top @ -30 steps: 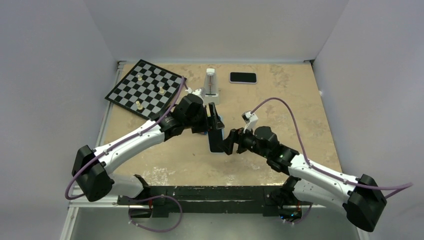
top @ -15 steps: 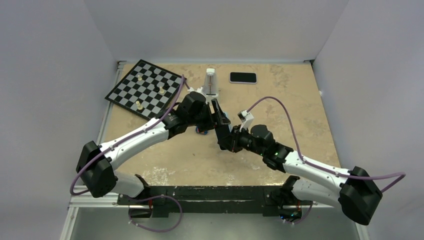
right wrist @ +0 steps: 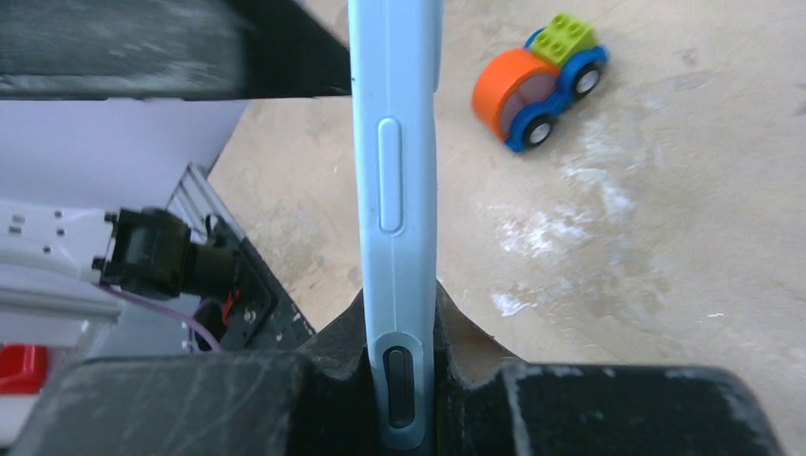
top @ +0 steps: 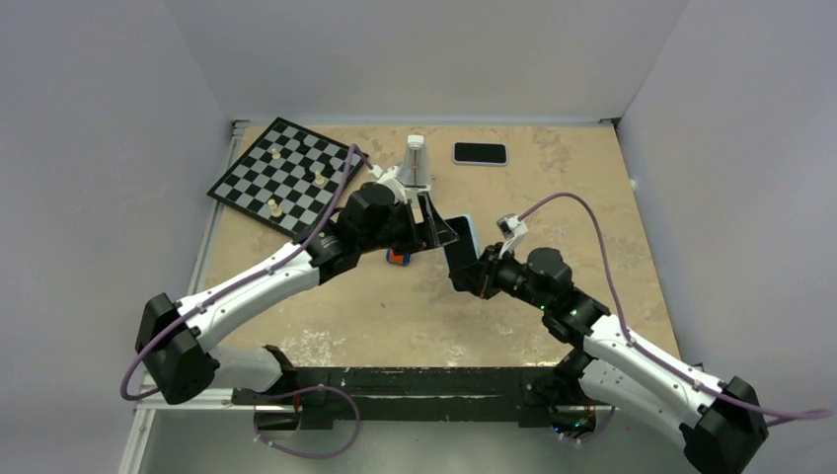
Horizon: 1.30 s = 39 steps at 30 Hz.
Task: Take the phone out of the phone case
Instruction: Pick up the phone at the center of the board.
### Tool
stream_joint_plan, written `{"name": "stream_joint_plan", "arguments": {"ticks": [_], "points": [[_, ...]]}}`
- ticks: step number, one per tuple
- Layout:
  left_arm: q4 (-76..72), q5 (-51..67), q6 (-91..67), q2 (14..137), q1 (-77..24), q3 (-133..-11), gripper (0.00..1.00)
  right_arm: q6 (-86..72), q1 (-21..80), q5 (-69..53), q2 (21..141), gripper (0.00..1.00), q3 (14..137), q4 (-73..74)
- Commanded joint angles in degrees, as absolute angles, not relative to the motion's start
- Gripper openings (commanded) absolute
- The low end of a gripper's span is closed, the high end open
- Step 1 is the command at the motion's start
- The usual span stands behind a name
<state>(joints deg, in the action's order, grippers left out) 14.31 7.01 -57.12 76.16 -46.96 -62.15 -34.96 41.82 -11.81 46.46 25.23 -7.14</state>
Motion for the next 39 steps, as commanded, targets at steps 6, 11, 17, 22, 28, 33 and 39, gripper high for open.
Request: {"name": "stream_joint_plan", "arguments": {"ticks": [6,11,17,22,28,33,39], "points": [[12.5,9.6,-41.7,64.7,-41.8,-59.2,0.89,-34.3,30.1,-23.2,39.9,0.0,27.0,-5.4],[-8.0,35.1,-51.1,67.3,-31.9,-52.0,0.87,-30.9,27.3,-33.5,39.6,0.0,32.8,-1.8],[-40.7,42.7,-64.9,72.5,-31.3,-45.5,0.91,-34.3,26.3,-45.6,43.0,0.0,38.4,-3.9],[-47.9,39.0,-65.5,72.3,-35.0,-44.6,0.97,-43.9,26.2,-47.5,44.9,0.0,34.3,-17.9],[-40.3,30.7,-59.7,68.5,-40.2,-43.5,1.0,-48.6,26.2,-47.8,46.3,0.0,32.9,-25.3],[-40.7,25.6,-60.4,66.8,-40.3,-41.5,1.0,-49.9,26.2,-47.2,45.7,0.0,32.9,-26.0],[-38.1,26.0,-61.4,69.2,-40.9,-45.6,1.0,-53.6,26.2,-47.9,46.8,0.0,31.0,-31.9]]}}
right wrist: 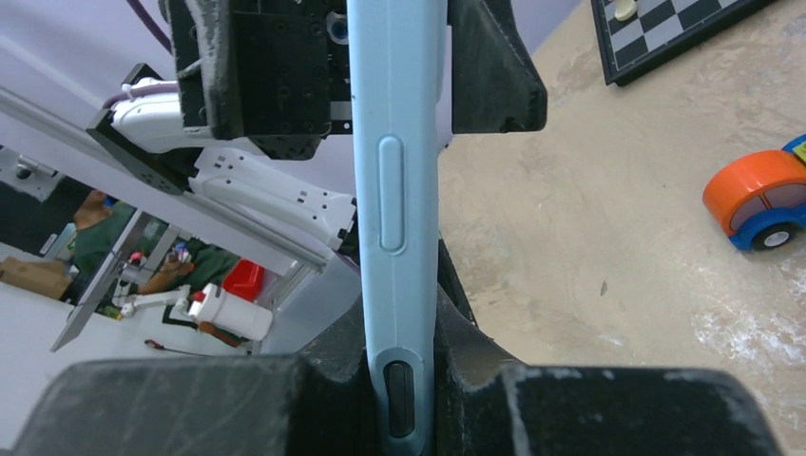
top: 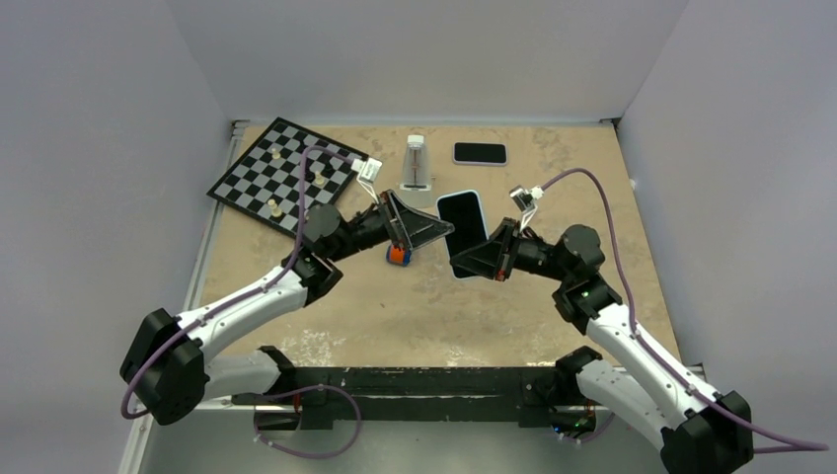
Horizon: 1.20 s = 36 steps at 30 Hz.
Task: Take the phone out of the phone case
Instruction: Pick up the phone at the center of the board, then remove the phone case from the phone.
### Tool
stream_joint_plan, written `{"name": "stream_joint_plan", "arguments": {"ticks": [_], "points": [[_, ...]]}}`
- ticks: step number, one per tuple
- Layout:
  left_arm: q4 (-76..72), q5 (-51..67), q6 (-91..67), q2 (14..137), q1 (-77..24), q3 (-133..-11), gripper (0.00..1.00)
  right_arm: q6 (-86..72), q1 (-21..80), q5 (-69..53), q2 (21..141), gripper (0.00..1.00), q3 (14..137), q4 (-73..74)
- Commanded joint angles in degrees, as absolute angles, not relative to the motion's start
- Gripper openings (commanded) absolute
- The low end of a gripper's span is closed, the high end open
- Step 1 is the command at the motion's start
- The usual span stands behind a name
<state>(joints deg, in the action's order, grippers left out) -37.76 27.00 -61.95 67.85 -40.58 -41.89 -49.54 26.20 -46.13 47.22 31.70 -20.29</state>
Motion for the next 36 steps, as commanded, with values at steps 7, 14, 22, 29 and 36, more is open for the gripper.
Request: {"name": "stream_joint_plan", "arguments": {"ticks": [7,14,22,29,36], "points": [[-44.7,28.5,-62.0,73.3,-41.2,-47.5,0.65,-55.0,26.4,-48.2,48.3,0.0,30.3,-35.5],[-55.1,31.3,-65.6,78.2,-42.0,-48.4,0.48,-55.4,26.7,-48.3,49.6,0.0,29.9,-37.1],[-53.9,33.4,-63.3,79.0,-42.3,-49.9,0.11,-54.7,27.2,-48.5,50.6,0.0,29.9,-36.6],[-25.2,30.6,-54.4,73.4,-38.5,-53.6,0.0,-35.6,27.1,-39.9,49.1,0.57,38.5,-4.1],[-3.9,34.5,-42.7,69.6,-33.3,-58.4,0.0,-24.8,27.2,-32.5,46.3,0.75,40.1,11.3]]}}
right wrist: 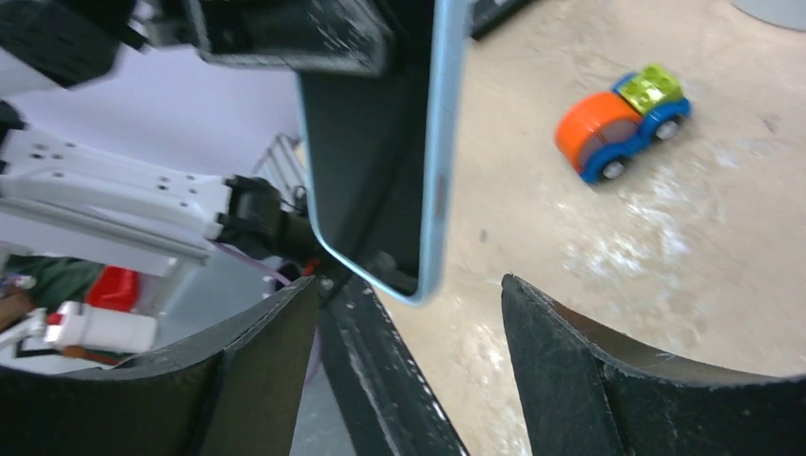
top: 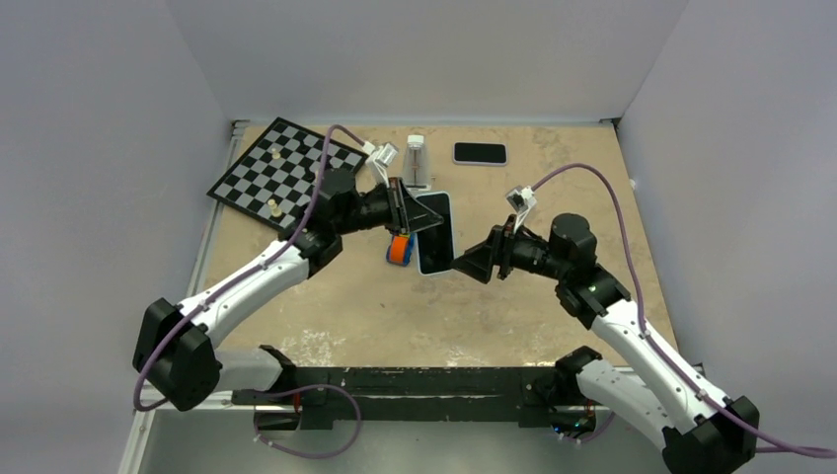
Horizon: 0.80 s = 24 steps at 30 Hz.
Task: Take the phone out of the phone case
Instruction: Remove the phone case from the phone.
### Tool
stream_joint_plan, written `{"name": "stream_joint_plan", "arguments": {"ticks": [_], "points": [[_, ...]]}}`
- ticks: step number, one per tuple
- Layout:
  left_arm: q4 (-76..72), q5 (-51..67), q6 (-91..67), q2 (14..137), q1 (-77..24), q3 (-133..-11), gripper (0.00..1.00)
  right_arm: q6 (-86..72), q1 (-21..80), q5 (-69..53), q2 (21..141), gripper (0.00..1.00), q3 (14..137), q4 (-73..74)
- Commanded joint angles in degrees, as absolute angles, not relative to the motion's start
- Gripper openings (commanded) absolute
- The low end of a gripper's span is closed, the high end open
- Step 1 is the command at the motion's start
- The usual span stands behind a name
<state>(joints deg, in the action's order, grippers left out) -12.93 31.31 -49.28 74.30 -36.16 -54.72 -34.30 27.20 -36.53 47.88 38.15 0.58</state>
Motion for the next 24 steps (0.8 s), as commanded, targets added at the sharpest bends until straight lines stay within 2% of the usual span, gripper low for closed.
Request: {"name": "stream_joint_plan", "arguments": {"ticks": [1,4,10,13,19,24], "points": [[-4.7,36.6,-43.1,69.5,-32.2,-58.1,0.0,-24.1,27.2,-34.1,46.2,0.74,39.7,10.8],[-10.7,42.7,-47.8,70.4,-29.7,-56.6,0.0,-25.8,27.2,-40.0,46.2,0.72,37.2,5.9],[-32.4,52.1,-60.9,74.5,-29.5,-54.5,0.0,-36.3,27.1,-51.2,49.5,0.67,33.0,-11.5],[-38.2,53.9,-65.1,76.3,-29.5,-54.4,0.0,-36.6,27.1,-52.9,50.9,0.62,33.7,-13.2],[-39.2,54.7,-65.1,77.0,-29.5,-54.2,0.0,-37.8,27.2,-56.7,51.1,0.54,34.2,-16.8],[-38.4,54.7,-64.0,76.6,-29.5,-54.1,0.0,-38.1,27.2,-55.9,50.1,0.54,34.3,-18.1]]}}
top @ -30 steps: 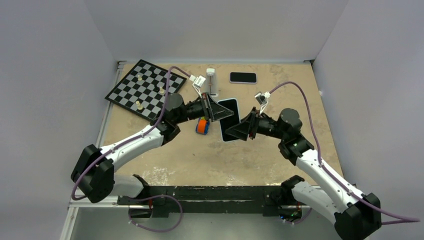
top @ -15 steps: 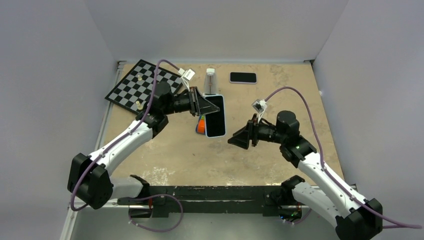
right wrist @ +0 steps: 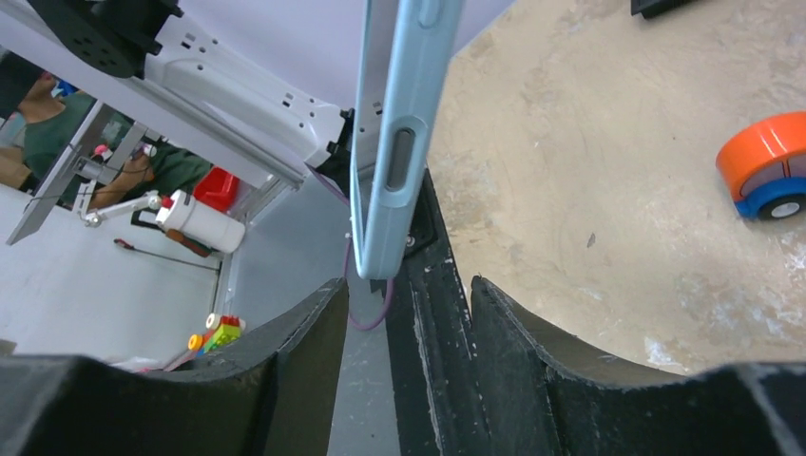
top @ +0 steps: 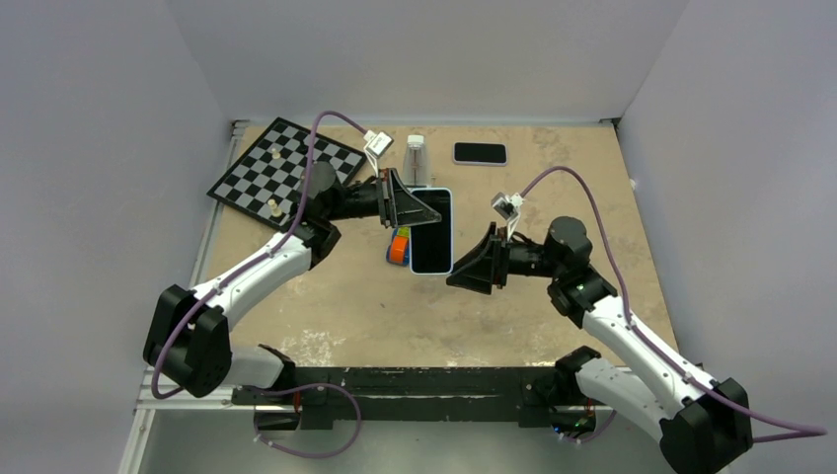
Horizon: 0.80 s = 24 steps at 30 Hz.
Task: Take the phone out of the phone case
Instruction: Remove the phone case from the phone.
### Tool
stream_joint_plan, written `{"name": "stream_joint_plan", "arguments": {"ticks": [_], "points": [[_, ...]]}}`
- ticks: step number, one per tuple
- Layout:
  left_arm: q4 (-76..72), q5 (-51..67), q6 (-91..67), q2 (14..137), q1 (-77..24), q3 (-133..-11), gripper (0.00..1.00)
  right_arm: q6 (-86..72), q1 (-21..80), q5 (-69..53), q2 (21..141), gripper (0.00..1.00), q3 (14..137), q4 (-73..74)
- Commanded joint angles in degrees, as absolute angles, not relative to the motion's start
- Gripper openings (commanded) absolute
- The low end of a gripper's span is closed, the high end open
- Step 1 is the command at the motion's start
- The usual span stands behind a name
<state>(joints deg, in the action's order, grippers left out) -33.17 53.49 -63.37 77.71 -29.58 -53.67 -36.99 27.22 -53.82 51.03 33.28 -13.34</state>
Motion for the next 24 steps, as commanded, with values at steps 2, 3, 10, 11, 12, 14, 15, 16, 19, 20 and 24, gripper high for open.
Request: {"name": "stream_joint_plan", "arguments": {"ticks": [2,3,10,11,12,14,15,16,19,20,24], "points": [[-37.0,54.5,-63.2,76.3,-29.6,-54.2,0.0,-39.3,27.2,-56.3,51.2,0.53,34.7,-19.5],[-36.8,54.5,-63.1,76.3,-29.6,-54.1,0.0,-39.8,27.3,-56.5,51.6,0.53,34.9,-20.1],[-35.3,54.7,-62.8,75.6,-29.6,-54.7,0.0,-38.2,27.9,-57.8,53.8,0.36,35.8,-22.1],[-35.7,54.9,-63.2,75.7,-29.6,-54.8,0.0,-37.6,28.2,-57.8,53.9,0.33,35.7,-22.2],[-35.8,55.3,-63.7,75.6,-29.6,-54.9,0.0,-36.9,28.4,-57.9,54.1,0.3,35.8,-22.4],[-35.4,56.0,-63.9,75.5,-29.6,-55.2,0.0,-35.7,28.8,-58.2,54.7,0.26,35.9,-23.0],[-35.2,56.2,-64.0,75.4,-29.6,-55.3,0.0,-35.4,28.9,-58.4,55.0,0.24,35.9,-23.6],[-35.1,56.3,-64.3,75.3,-29.6,-55.3,0.0,-35.5,29.1,-58.8,55.4,0.22,35.9,-24.6],[-36.0,57.7,-65.9,75.1,-29.6,-55.6,0.0,-34.8,30.1,-59.5,56.5,0.15,36.2,-26.8],[-36.1,58.3,-66.2,75.0,-29.6,-55.7,0.0,-33.7,30.5,-59.4,56.8,0.1,36.5,-26.7],[-33.7,60.6,-66.2,73.4,-29.7,-57.0,0.0,-26.7,33.1,-56.0,57.1,0.0,37.5,-23.9]]}}
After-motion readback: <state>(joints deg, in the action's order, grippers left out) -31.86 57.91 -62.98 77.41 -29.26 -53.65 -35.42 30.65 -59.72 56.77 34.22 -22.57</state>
